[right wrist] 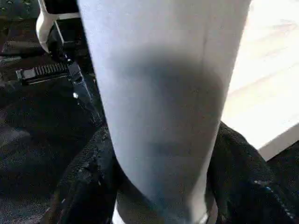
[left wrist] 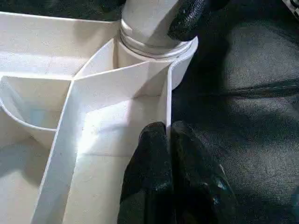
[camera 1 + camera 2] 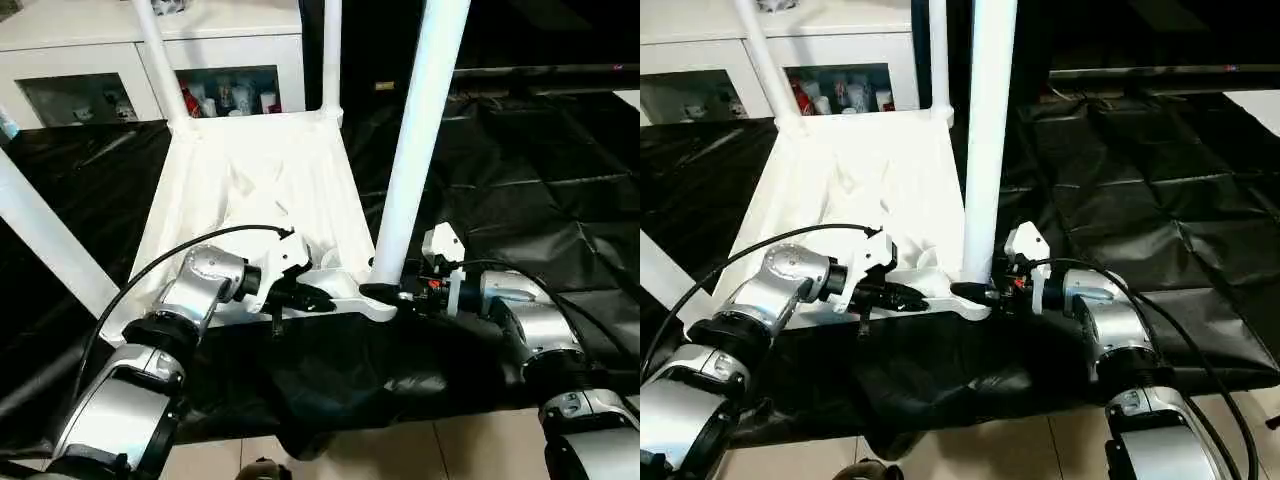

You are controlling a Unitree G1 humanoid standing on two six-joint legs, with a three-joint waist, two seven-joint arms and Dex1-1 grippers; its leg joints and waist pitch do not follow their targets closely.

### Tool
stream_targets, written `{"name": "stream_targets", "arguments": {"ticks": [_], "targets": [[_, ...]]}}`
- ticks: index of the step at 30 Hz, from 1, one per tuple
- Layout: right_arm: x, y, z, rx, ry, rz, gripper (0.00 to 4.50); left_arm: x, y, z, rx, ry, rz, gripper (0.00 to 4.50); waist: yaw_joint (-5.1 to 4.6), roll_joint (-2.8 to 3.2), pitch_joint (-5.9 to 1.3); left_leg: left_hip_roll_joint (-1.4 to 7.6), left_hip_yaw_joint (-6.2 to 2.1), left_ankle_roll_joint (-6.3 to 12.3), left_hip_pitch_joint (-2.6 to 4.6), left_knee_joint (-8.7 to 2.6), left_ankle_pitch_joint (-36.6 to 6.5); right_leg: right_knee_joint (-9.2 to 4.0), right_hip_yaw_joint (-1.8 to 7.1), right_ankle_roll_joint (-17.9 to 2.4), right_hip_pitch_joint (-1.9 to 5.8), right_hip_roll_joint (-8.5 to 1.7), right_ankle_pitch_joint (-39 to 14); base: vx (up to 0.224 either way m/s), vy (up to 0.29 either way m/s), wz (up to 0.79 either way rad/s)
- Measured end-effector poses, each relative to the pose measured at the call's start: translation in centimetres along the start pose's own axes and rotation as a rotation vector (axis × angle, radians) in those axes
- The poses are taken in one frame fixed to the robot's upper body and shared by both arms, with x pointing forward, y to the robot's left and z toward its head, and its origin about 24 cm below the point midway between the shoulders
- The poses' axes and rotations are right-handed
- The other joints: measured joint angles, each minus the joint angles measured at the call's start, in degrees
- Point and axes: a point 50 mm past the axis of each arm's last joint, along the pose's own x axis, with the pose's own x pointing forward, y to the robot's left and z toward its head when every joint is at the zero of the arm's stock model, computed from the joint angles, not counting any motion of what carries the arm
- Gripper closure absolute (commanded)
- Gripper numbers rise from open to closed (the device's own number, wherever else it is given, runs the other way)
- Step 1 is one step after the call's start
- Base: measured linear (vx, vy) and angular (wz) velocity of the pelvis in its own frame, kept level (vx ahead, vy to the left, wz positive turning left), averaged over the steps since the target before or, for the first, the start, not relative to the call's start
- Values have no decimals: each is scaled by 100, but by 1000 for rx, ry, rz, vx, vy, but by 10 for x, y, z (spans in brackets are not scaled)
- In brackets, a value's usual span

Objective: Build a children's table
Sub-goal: Rotate leg to tighten

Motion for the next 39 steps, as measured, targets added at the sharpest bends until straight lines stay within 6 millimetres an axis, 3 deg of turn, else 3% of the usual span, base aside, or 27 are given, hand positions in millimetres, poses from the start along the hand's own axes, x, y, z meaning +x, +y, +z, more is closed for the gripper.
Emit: {"name": "stream_targets", "arguments": {"ticks": [3, 7, 10, 17, 19, 29, 35, 39], "targets": [[6, -3, -1, 6, -16, -109, 232, 4, 3, 0, -9, -9, 74, 450, -8, -23, -3, 3, 0, -2, 15, 1, 1, 14, 2, 2, 4, 1, 1, 0, 0, 0], [20, -9, -4, 46, -59, -343, 240, 14, 10, 4, -31, -19, 203, 450, -163, -43, 0, 2, 0, -9, 43, -12, 2, 3, 6, 4, 17, 1, 0, 0, 0, 0], [27, -13, -4, 74, -76, -492, 241, 25, 13, 9, -55, -24, 279, 450, -209, -41, 0, -7, 0, -9, 51, -22, 2, -13, 13, 4, 24, 1, 1, 0, 0, 0], [38, -18, -1, 79, -60, -649, 241, 39, 14, 14, -93, -30, 361, 450, -297, -21, -14, -26, -1, -8, 58, -26, 2, -25, 28, 5, 36, -4, 2, 0, 0, 0], [39, -17, -1, 67, -60, -648, 185, 39, 14, 14, -94, -30, 360, 450, -297, -20, -15, -27, -2, -8, 67, -28, 2, -26, 27, 6, 46, -5, 2, 0, 0, 0], [23, -11, -1, 19, -74, -393, 127, 25, 12, 8, -116, -29, 243, 450, -279, -19, -15, -24, -2, -8, 91, -67, 2, -24, 14, 8, 56, -4, 1, 0, 0, 0], [5, 0, -2, -29, -1, -73, 127, 5, 1, 0, -74, -6, 29, 450, -170, -25, -11, 0, -3, -4, 69, -75, 4, -26, -5, 24, 39, 10, -23, 0, 0, 0], [5, 6, 0, -39, 20, 50, 127, 4, -4, 2, -54, 0, -58, 450, -7, -25, -12, 6, 4, 15, 30, -47, 13, -19, -11, 8, 20, 4, -30, 0, 0, 0]]}}
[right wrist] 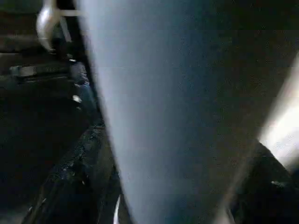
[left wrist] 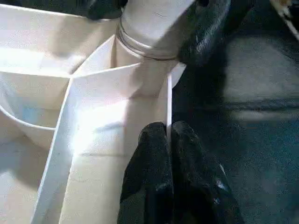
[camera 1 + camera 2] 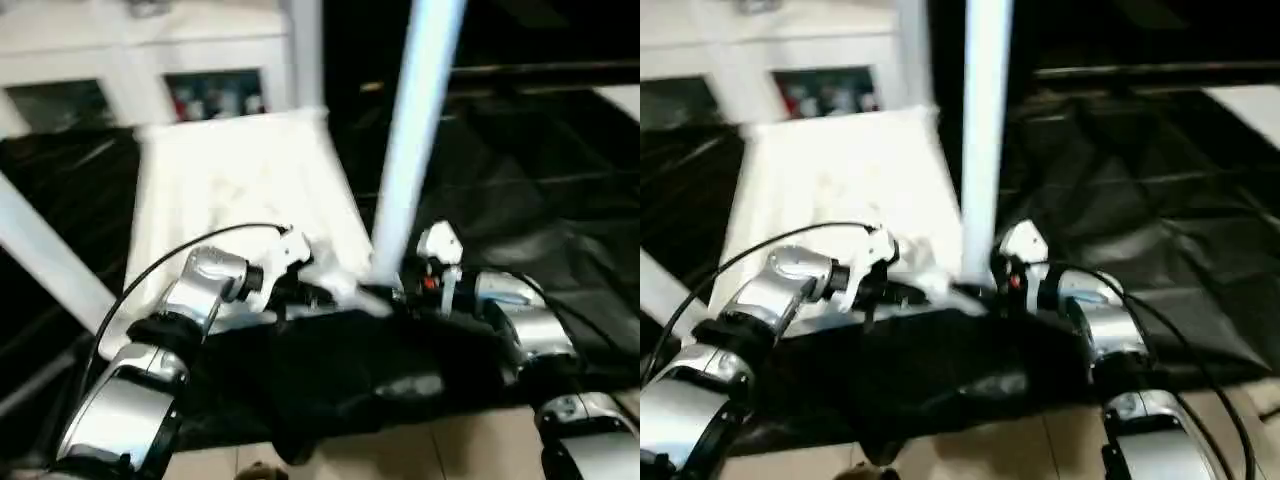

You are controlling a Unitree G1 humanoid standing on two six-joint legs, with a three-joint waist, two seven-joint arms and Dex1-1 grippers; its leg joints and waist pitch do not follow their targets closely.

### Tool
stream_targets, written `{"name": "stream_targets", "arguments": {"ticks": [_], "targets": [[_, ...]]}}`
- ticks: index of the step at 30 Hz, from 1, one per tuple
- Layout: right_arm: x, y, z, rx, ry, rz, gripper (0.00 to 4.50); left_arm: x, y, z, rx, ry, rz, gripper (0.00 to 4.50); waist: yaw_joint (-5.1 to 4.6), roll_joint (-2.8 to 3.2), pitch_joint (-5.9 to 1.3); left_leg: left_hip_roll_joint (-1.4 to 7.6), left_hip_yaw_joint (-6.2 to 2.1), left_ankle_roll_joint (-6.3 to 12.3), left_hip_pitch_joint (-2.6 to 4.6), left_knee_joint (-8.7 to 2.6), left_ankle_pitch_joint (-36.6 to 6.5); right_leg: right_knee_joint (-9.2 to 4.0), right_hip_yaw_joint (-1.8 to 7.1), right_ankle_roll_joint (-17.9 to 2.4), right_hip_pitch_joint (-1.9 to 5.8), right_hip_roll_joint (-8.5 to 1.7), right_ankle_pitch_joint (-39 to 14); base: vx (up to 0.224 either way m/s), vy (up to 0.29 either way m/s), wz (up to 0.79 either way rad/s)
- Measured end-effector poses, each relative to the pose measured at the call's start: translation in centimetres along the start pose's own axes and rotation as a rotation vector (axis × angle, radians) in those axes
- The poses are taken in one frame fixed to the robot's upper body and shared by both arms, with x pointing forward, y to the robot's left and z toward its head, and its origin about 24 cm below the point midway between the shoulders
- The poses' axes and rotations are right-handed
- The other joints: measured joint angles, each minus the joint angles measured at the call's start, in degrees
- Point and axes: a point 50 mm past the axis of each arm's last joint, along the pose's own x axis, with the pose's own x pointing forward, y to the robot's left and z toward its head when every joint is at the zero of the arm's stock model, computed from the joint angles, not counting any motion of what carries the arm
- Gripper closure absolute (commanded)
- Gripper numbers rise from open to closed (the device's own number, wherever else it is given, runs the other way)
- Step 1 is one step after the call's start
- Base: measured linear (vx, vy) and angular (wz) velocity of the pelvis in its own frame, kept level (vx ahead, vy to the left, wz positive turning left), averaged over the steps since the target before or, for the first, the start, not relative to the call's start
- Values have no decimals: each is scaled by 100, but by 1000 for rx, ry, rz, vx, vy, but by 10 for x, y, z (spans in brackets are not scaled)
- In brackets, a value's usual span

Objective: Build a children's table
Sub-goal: Rotate leg to tighten

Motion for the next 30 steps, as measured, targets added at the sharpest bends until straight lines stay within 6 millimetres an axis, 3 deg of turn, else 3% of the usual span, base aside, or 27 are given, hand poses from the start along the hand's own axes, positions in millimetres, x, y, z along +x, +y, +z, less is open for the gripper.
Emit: {"name": "stream_targets", "arguments": {"ticks": [16, 21, 25, 30], "targets": [[-3, 1, 0, 8, 9, 30, 229, 3, -2, -1, 12, 4, 2, 450, 29, -3, 2, -2, 5, -21, 5, 21, -13, 5, 11, -18, 18, -3, 12, 0, 0, 0], [0, -8, -3, 9, 6, -163, 244, 12, 4, 2, 1, -12, 120, 450, -17, -4, 3, -1, 4, -23, 31, 14, -12, 5, 12, -16, 35, -2, 13, 0, 0, 0], [16, -19, -4, 76, -33, -439, 248, 23, 12, 6, -31, -19, 263, 450, -196, -12, 9, -9, 4, -24, 70, 3, -12, -8, 21, 18, 58, -3, -7, 0, 0, 0], [28, -24, -4, 138, -59, -629, 249, 33, 14, 10, -44, -30, 348, 450, -302, -17, 13, -38, -4, -24, 100, -73, -12, -85, 25, 22, 77, -6, -9, 0, 0, 0]]}}
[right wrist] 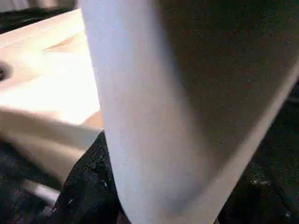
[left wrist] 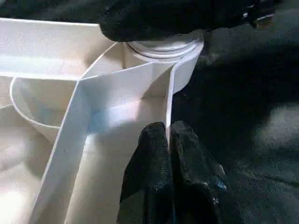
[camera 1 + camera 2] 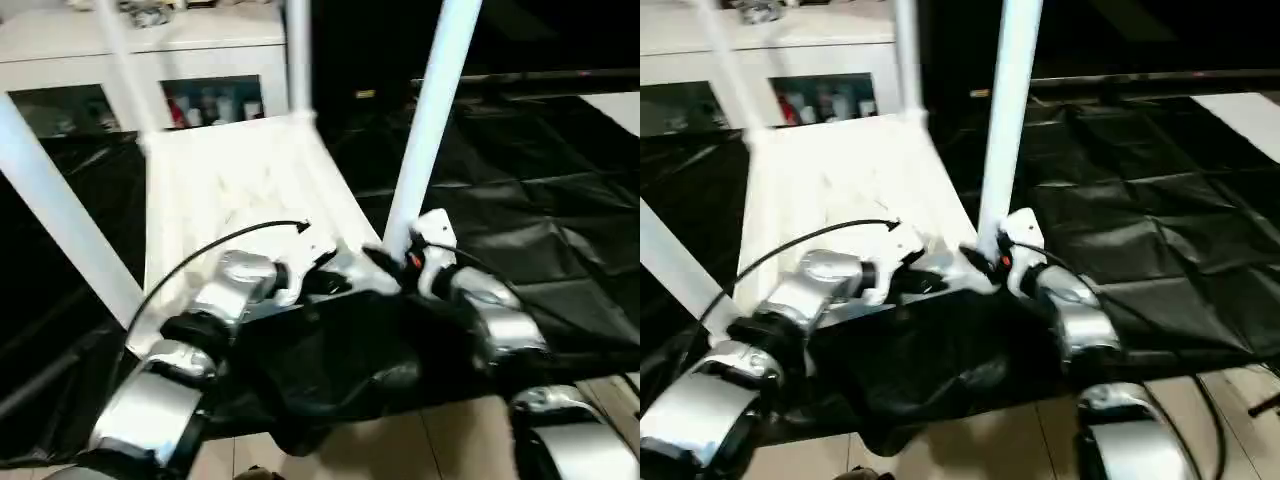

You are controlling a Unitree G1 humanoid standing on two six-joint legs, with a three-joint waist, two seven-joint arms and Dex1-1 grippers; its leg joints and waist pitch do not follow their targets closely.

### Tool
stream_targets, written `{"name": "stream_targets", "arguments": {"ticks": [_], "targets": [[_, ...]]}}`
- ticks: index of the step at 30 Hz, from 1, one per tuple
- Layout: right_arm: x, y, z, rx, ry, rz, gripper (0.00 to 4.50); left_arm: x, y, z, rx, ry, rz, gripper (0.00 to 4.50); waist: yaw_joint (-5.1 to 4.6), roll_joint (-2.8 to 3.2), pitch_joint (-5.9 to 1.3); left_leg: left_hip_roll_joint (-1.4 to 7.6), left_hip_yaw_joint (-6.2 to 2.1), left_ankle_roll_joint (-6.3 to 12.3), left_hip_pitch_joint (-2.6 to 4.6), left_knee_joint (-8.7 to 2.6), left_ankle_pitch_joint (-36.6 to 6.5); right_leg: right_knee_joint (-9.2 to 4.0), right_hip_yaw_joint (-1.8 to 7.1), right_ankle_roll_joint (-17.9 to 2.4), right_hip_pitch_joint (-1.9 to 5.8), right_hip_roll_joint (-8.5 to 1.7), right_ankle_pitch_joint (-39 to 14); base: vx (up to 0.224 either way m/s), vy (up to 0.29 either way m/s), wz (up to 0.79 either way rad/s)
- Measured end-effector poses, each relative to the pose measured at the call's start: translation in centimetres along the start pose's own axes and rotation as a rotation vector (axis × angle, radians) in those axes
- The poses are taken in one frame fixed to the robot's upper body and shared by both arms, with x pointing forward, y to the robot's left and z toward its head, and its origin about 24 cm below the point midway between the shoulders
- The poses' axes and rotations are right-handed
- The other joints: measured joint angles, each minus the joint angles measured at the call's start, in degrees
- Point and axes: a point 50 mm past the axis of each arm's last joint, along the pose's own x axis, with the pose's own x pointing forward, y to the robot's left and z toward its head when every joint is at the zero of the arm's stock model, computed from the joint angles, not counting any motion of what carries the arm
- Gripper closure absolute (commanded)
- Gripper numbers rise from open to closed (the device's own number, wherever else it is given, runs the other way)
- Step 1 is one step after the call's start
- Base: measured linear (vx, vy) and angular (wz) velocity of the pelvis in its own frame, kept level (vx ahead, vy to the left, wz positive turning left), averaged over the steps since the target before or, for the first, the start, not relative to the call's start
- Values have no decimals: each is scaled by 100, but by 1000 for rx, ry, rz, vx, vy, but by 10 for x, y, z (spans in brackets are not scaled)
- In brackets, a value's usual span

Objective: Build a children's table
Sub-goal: Rotate leg to tighten

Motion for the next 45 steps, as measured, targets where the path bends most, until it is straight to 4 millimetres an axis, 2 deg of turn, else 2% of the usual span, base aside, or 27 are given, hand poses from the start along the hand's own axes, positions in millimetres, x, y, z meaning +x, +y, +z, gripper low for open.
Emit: {"name": "stream_targets", "arguments": {"ticks": [4, 6, 11, 17, 22, 25, 28, 32, 40, 44, 45], "targets": [[6, 2, 2, 9, 2, -61, 249, 3, 0, 2, -1, -4, 31, 450, -12, 4, -4, -9, 1, 0, 5, -8, 0, -16, 7, -23, -1, 0, 14, 0, 0, 0], [6, 2, 2, -1, -7, -60, 193, 3, 0, 2, -2, -5, 31, 450, -8, 5, -6, -9, 2, 0, 6, -9, 0, -15, 7, -24, 0, 0, 16, 0, 0, 0], [4, 5, 1, 15, -41, -3, 151, 0, 1, 1, -4, -9, 5, 450, -2, 11, -9, -9, 1, 0, 7, -13, 0, -11, 5, -50, -3, 0, 49, 0, 0, 0], [-13, 2, 2, -69, -22, 246, 151, -18, 5, -5, 25, 1, -103, 450, 27, 21, -14, 7, 0, 0, 5, -19, 0, -2, -11, -48, -7, 6, 74, 0, 0, 0], [-30, -1, 5, -125, 21, 473, 151, -34, 5, -10, 50, 9, -228, 450, 76, 19, -11, 20, 0, 7, -23, -10, 4, -6, -23, -32, -21, 11, 51, 0, 0, 0], [-34, 0, 2, -124, 59, 561, 151, -40, 4, -10, 66, 24, -302, 450, 155, 12, -7, 21, 0, 25, -63, 1, 14, -5, -27, -38, -50, 10, 47, 0, 0, 0], [-35, 2, 2, -122, 62, 608, 176, -45, 4, -10, 77, 37, -346, 450, 227, 12, -7, 22, 2, 37, -121, 46, 9, 25, -25, -40, -95, 2, 47, 0, 0, 0], [-37, 2, 1, -112, 68, 635, 199, -47, 3, -12, 75, 48, -356, 450, 223, 17, -5, 22, 3, 19, -131, 85, -10, 35, -17, -56, -97, 0, 58, 0, 0, 0], [-38, 2, -1, -84, 77, 640, 203, -45, 2, -13, 73, 42, -354, 450, 202, 17, -4, 22, 3, 15, -122, 102, -10, 61, -12, -74, -95, -3, 70, 0, 0, 0], [-31, 2, -3, -56, 50, 512, 203, -35, 3, -11, 59, 19, -269, 450, 200, 32, 0, 22, 6, 13, -103, 101, -10, 79, -8, -76, -87, -6, 72, 0, 0, 0], [-26, 0, -5, -32, 32, 411, 204, -29, 5, -9, 48, 12, -207, 450, 168, 37, 2, 21, 5, 11, -94, 102, -10, 83, -6, -78, -83, -6, 74, 0, 0, 0]]}}
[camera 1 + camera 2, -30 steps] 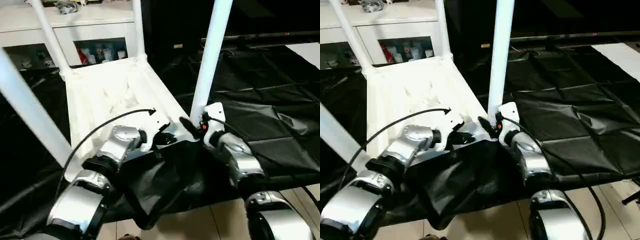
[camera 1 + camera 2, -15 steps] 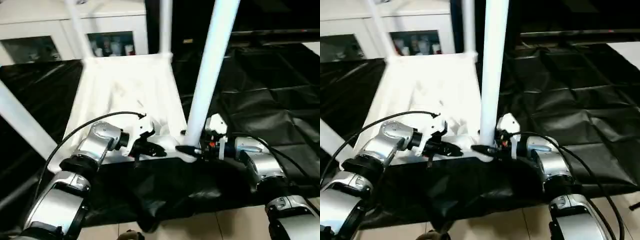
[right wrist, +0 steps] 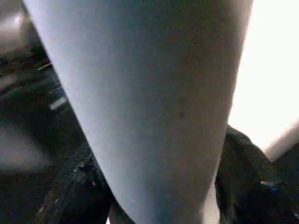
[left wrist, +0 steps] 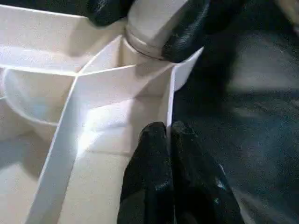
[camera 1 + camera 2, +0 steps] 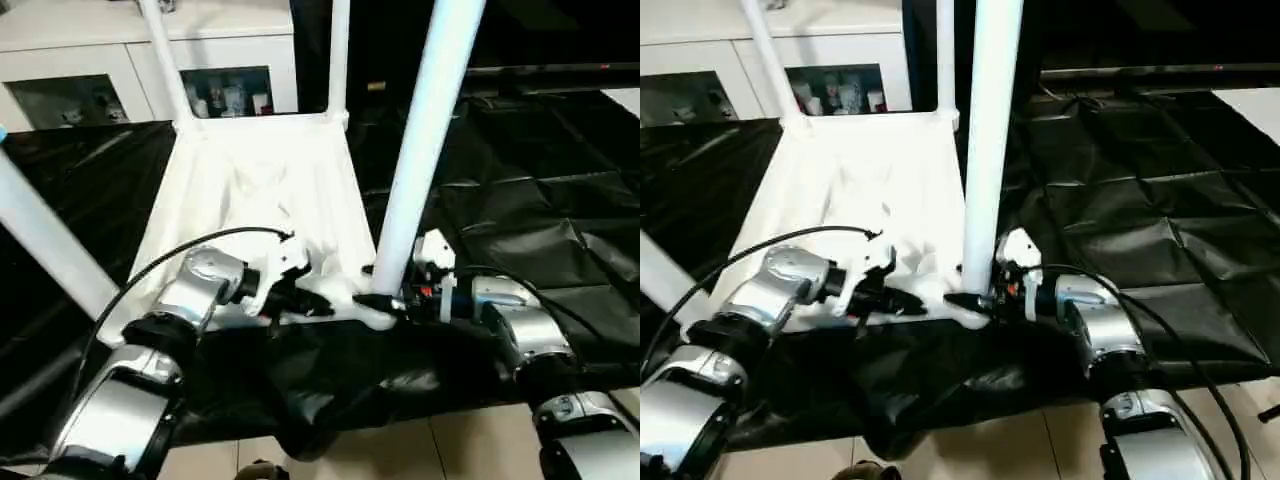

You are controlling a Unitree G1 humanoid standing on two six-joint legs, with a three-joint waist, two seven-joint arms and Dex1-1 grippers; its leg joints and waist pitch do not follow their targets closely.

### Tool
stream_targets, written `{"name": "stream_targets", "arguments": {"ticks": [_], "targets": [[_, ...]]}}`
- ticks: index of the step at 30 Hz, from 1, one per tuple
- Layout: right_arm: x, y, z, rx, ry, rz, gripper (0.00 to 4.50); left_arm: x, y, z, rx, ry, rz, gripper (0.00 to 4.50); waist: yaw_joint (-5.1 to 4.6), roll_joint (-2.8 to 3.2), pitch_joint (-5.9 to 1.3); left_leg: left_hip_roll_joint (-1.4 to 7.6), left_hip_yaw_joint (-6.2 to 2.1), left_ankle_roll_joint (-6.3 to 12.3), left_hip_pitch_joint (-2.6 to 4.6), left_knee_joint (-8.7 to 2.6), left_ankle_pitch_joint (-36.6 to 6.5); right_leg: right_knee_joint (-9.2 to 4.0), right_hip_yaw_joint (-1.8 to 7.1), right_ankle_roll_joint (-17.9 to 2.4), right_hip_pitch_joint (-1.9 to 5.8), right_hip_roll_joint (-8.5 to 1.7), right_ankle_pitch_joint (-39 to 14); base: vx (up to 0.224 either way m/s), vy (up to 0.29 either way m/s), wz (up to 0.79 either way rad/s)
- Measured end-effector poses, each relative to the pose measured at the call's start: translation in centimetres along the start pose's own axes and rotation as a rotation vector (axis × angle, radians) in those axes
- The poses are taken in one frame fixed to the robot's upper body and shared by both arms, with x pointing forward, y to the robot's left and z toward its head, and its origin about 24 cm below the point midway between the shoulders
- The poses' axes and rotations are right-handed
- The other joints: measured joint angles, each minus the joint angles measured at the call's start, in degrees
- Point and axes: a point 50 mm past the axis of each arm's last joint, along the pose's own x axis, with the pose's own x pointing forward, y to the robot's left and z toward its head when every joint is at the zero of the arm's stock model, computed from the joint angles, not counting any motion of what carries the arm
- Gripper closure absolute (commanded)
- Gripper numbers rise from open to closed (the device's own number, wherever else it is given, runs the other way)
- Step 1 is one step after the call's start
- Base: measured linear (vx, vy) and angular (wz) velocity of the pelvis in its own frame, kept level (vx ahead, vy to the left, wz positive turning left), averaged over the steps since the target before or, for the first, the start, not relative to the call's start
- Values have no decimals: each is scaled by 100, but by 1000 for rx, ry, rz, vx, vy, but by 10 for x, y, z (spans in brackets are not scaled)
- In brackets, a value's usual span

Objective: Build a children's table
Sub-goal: Rotate leg to tighten

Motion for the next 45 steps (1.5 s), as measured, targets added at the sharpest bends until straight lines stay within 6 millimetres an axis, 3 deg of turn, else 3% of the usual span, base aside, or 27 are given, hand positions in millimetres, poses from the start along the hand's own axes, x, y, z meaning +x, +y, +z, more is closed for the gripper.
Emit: {"name": "stream_targets", "arguments": {"ticks": [4, 8, 10, 11, 16, 19, 22, 27, 31, 34, 39, 41, 42, 45], "targets": [[10, -10, -1, 49, -45, -295, 205, 22, 3, 9, -33, -21, 147, 450, -120, 30, -8, -10, 0, -1, 9, -9, 0, -6, 8, 4, 0, -4, -2, 0, 0, 0], [16, -10, 0, 63, -65, -399, 205, 28, 2, 12, -43, -33, 184, 450, -162, 52, -21, -12, -3, -1, 10, -16, 0, -6, 6, 8, 0, -4, -2, 0, 0, 0], [18, -9, 0, 62, -72, -419, 205, 28, 2, 12, -44, -35, 189, 450, -165, 58, -24, -12, -3, -1, 10, -17, 0, -6, 6, 9, -1, -4, -2, 0, 0, 0], [18, -9, 0, 58, -79, -421, 149, 29, 2, 12, -39, -36, 188, 450, -165, 61, -25, -12, -3, -1, 10, -16, 0, -6, 6, 9, 0, -4, -1, 0, 0, 0], [18, -4, -2, 48, -114, -380, 104, 24, 1, 11, -6, -35, 147, 450, -172, 73, -21, -12, -3, -1, 5, -17, 0, -11, 4, 10, -4, -4, 0, 0, 0, 0], [4, 5, -3, -34, -96, -206, 104, 12, -2, 5, 38, -25, 36, 450, -157, 146, -19, -8, -7, 0, -4, -19, 0, -26, -4, 17, -4, 0, -3, 0, 0, 0], [-8, 7, -1, -75, -79, -110, 104, 7, -5, 3, 67, -21, -31, 450, -99, 180, -14, -4, -12, 0, -22, -16, 0, -28, -19, 24, -10, 0, -9, 0, 0, 0], [-64, 9, -5, -135, 48, 72, 104, 1, -9, 3, 135, 12, -155, 450, 163, 265, -11, -19, -7, 24, -53, 2, -11, -56, -27, 24, -1, -25, -8, 0, 0, 0], [-109, 0, -6, -82, 86, 41, 104, -8, -8, 0, 140, 38, -182, 450, 135, 265, -10, -29, 1, 34, -55, 20, -17, -54, -21, 26, -3, -37, 2, 0, 0, 0], [-121, -5, 9, -96, 31, -1, 104, -11, -9, -3, 135, 41, -204, 450, 115, 265, -10, -28, 2, 34, -42, 20, -16, -50, -18, 33, -2, -37, 7, 0, 0, 0], [-120, -4, 25, -78, -61, -30, 104, -14, -15, -7, 125, 20, -238, 450, 147, 259, -7, -26, 2, 35, -43, 16, -15, -46, -20, 36, -5, -37, 6, 0, 0, 0], [-115, 0, 28, -65, -91, -41, 94, -15, -18, -9, 101, -7, -233, 406, 155, 257, -5, -26, 3, 55, -56, 20, -3, -46, -20, 36, -14, -37, 5, 0, 0, 0], [-113, 1, 28, -57, -100, -60, 94, -17, -20, -9, 81, -37, -221, 395, 150, 243, 2, -26, 9, 59, -71, 21, -1, -45, -17, 36, -29, -39, 5, 0, 0, 0], [-107, 4, 21, -6, -128, -147, 94, -24, -20, 14, 82, -232, -144, 374, 181, 123, 38, -18, 12, 63, -117, 47, 3, -1, -24, 43, -79, -44, -1, 0, 0, 0]]}}
